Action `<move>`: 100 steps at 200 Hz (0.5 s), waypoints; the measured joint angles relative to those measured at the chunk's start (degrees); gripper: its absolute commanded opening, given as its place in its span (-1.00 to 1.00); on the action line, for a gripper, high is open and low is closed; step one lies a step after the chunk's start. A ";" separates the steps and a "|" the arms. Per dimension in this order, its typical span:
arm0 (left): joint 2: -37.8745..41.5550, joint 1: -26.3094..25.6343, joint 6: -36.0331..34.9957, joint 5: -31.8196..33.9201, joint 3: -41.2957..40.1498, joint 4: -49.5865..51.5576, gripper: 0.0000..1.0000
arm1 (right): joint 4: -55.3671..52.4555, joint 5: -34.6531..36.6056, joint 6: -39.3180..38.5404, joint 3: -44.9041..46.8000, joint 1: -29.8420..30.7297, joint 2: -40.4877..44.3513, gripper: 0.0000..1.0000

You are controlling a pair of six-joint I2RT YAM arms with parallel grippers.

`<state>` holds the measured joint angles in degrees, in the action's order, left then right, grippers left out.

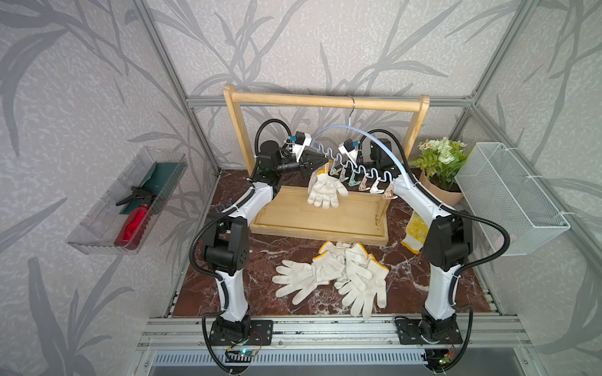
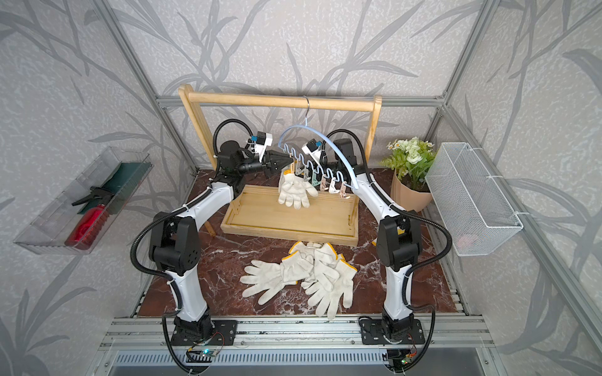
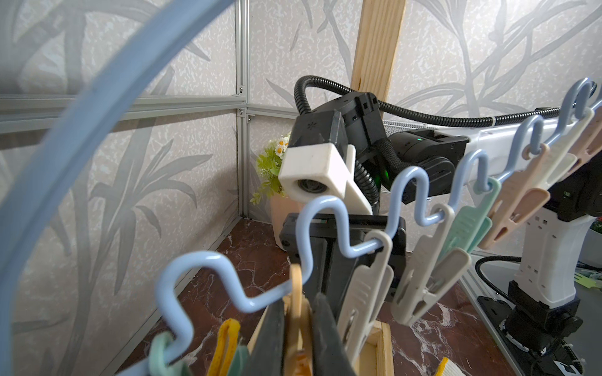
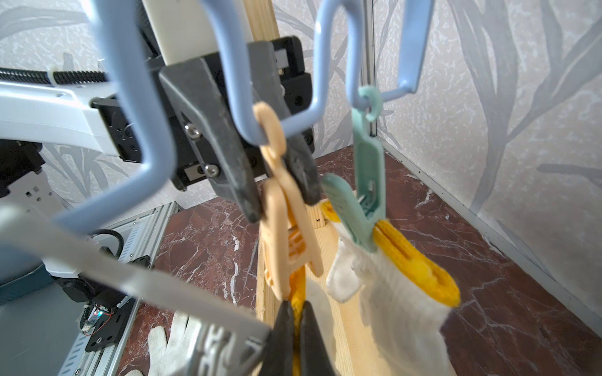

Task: Clip the gloves onto a hanger to dry
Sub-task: Clamp the glove onto the hanger.

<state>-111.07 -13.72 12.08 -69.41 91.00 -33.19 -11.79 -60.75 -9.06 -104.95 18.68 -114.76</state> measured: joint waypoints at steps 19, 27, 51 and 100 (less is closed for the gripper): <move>-0.02 0.00 0.17 -0.46 0.02 0.00 -1.00 | 0.55 -0.85 -0.26 -0.04 0.00 0.00 -1.00; -0.02 0.00 0.20 -0.61 0.02 -0.02 -1.00 | 0.59 -1.07 -0.52 -0.04 0.00 0.00 -1.00; -0.04 0.02 0.59 -1.11 0.15 0.00 -1.00 | 0.66 -1.49 -0.98 -0.04 0.00 0.00 -1.00; -0.48 0.22 1.03 -1.36 0.61 -0.24 -1.00 | 4.07 -2.80 0.83 -0.04 -0.04 0.04 -1.00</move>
<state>-111.55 -13.50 13.10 -70.76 91.61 -33.43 -7.73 -63.55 -8.23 -104.99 18.63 -114.72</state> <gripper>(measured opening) 0.099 0.059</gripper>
